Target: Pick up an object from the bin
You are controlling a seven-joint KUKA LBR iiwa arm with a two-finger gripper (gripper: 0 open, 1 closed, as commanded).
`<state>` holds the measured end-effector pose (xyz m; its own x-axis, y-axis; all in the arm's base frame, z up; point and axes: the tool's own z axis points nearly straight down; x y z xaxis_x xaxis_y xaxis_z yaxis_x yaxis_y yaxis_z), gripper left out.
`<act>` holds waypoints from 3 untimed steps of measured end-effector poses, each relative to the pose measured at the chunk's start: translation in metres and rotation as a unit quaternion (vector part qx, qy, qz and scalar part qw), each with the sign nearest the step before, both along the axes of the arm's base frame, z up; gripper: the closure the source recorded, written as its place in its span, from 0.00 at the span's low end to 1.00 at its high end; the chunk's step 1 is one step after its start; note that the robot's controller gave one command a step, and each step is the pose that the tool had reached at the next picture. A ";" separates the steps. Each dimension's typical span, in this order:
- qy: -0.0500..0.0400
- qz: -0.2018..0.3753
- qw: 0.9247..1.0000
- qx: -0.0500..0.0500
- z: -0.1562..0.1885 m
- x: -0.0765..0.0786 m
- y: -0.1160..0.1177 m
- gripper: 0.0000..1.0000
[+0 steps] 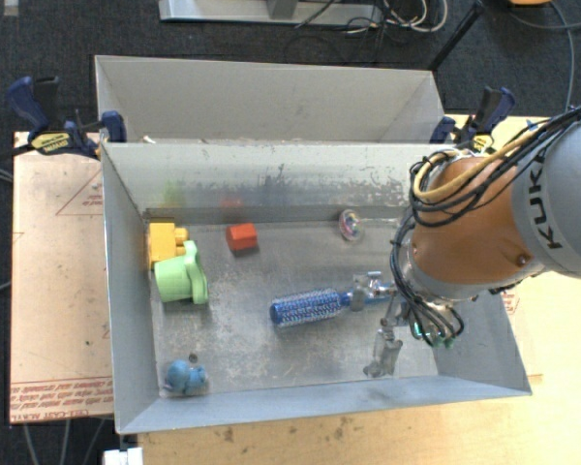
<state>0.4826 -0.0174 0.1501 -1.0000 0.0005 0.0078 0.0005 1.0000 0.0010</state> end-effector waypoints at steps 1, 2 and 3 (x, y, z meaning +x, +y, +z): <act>-0.003 0.002 1.000 0.001 -0.066 0.017 0.059 0.00; -0.009 -0.060 0.998 0.000 -0.050 0.104 0.057 0.00; -0.007 -0.095 0.995 -0.002 -0.037 0.137 -0.071 0.00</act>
Offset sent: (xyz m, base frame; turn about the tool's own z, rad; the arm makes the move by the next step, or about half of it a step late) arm 0.0173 0.0543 -0.0628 0.0037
